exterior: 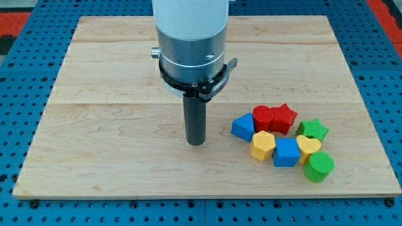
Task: Adjust the group of blocks at the bottom side of the board
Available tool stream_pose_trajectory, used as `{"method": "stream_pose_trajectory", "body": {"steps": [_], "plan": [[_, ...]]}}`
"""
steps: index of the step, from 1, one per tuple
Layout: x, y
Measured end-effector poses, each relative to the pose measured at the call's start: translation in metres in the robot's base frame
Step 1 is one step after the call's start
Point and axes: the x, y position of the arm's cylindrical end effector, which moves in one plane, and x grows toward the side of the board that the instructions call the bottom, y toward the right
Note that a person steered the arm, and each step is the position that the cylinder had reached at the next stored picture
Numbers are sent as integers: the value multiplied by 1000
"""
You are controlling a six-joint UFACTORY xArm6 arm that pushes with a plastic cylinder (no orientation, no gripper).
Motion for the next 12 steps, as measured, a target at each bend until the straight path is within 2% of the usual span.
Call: {"method": "stream_pose_trajectory", "body": {"steps": [4, 5, 6, 7, 8, 9, 10, 11, 12], "plan": [[-12, 0], [-83, 1], [-142, 62], [-162, 163], [-154, 268], [-64, 332], [-48, 358], [20, 346], [94, 296]]}}
